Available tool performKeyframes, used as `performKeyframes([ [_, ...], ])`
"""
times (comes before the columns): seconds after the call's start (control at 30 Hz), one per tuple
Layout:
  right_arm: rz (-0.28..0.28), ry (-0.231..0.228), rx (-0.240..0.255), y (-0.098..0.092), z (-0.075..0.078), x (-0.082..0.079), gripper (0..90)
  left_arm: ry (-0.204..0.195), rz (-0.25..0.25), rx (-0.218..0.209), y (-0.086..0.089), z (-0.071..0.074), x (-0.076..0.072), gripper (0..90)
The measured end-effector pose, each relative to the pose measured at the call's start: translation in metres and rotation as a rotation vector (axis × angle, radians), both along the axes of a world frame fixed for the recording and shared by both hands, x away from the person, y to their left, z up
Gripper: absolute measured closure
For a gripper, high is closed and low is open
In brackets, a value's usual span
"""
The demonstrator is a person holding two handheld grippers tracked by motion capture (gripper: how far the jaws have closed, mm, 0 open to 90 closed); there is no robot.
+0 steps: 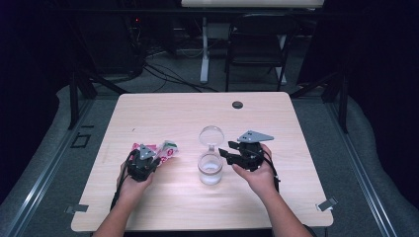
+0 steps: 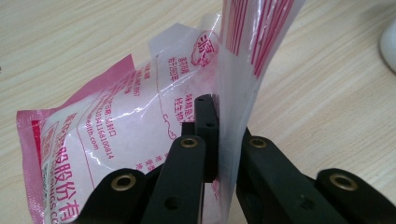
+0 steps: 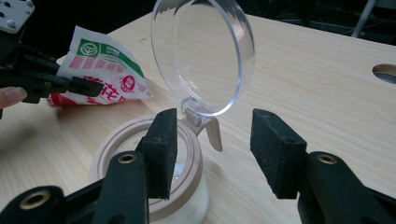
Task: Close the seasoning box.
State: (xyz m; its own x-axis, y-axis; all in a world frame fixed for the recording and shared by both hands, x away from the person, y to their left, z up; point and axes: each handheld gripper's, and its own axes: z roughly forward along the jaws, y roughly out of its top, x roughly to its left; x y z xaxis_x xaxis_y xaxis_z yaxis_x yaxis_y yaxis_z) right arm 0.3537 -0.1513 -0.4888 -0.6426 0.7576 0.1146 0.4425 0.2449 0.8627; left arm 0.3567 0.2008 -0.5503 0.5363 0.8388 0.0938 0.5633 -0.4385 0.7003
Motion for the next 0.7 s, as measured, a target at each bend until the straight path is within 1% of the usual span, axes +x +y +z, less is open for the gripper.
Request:
performKeyframes([
  [0.03,0.002,0.000,-0.002,0.000,0.000,0.000,51.4,-0.004,0.005,-0.011,0.001,0.000,0.000,90.0],
  [0.13,0.001,0.001,-0.001,0.000,0.000,0.000,51.4,0.006,0.012,-0.044,0.006,0.004,0.000,90.0],
  [0.17,0.000,0.001,-0.001,0.000,0.000,0.000,51.4,0.001,0.018,-0.057,0.008,0.004,0.000,90.0],
  [0.23,0.000,0.001,0.000,0.000,0.000,0.000,51.2,0.001,0.024,-0.073,0.011,0.007,-0.001,90.0],
  [0.27,0.000,0.001,0.000,0.000,0.000,0.000,51.2,0.001,0.024,-0.073,0.011,0.007,-0.001,90.0],
  [0.43,-0.001,0.007,0.003,0.000,0.000,0.001,50.7,-0.022,0.046,-0.118,0.023,0.017,-0.004,90.0],
  [0.47,-0.004,0.007,0.004,0.000,-0.001,0.001,50.5,-0.033,0.054,-0.127,0.026,0.019,-0.005,90.0],
  [0.6,-0.005,0.007,0.006,0.000,-0.001,0.001,50.3,-0.058,0.083,-0.168,0.038,0.027,-0.009,90.0],
  [0.7,-0.006,0.009,0.009,-0.001,0.000,0.001,50.3,-0.076,0.101,-0.188,0.048,0.032,-0.011,90.0],
])
